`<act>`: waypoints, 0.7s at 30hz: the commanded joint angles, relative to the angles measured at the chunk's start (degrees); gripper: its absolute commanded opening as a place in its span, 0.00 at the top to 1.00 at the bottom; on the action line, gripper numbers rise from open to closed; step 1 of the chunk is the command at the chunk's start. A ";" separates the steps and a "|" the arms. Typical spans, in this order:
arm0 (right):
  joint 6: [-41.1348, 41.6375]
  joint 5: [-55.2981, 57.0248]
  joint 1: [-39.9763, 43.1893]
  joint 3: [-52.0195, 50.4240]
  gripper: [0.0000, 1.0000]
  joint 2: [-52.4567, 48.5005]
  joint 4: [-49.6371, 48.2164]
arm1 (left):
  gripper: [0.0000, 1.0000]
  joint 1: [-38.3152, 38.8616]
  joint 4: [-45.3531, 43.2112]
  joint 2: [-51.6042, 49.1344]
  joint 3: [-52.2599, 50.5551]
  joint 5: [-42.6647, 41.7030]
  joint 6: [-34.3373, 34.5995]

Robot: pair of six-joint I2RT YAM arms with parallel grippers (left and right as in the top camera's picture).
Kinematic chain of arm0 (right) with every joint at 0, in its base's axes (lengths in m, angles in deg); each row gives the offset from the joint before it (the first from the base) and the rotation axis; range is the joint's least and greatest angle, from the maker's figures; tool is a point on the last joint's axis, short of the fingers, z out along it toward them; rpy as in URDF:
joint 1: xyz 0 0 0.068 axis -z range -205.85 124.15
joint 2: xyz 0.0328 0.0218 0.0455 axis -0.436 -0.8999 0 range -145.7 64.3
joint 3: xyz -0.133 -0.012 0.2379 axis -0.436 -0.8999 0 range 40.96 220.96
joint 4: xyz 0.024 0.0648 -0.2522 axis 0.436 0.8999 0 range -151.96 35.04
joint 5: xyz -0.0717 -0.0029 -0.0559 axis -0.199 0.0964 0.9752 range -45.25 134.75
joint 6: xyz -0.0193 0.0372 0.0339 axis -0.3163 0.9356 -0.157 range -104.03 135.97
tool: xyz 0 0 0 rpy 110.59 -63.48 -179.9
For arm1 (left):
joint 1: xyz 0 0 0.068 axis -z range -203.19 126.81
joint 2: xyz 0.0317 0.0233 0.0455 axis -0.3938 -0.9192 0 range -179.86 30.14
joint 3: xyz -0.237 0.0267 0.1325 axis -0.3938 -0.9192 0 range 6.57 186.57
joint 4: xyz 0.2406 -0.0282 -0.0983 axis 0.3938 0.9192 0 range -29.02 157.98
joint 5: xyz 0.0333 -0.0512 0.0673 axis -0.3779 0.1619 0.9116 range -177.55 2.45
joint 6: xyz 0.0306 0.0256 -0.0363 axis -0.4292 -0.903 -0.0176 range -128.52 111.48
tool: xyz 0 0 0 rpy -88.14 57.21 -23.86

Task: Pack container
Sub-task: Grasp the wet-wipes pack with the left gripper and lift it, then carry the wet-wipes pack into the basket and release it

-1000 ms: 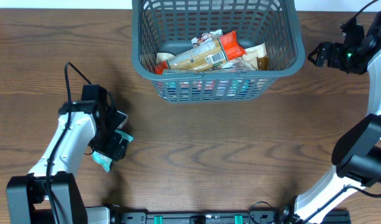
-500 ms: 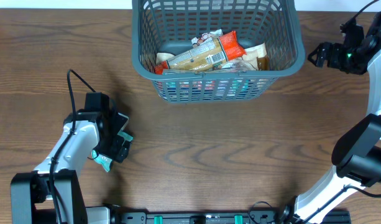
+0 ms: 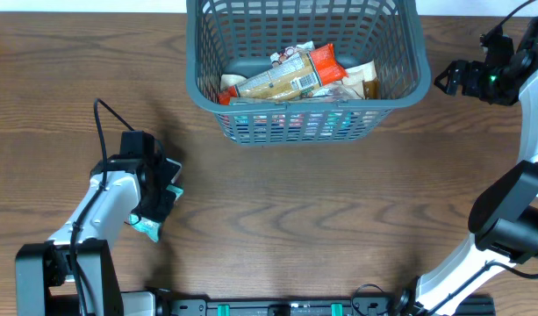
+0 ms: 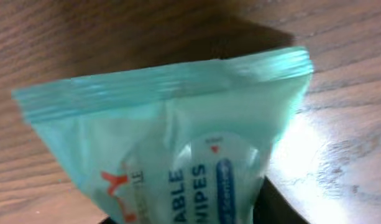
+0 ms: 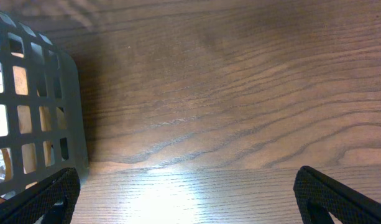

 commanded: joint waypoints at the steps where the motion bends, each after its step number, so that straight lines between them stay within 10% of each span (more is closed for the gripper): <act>1: -0.72 -0.02 -0.66 -0.13 0.02 0.28 0.13 | 0.91 0.13 0.02 -0.33 -0.13 -1.33 0.26; 21: -0.72 -0.02 -0.66 -0.13 0.03 0.28 0.33 | 0.94 0.15 12.87 2.25 39.32 -0.74 16.46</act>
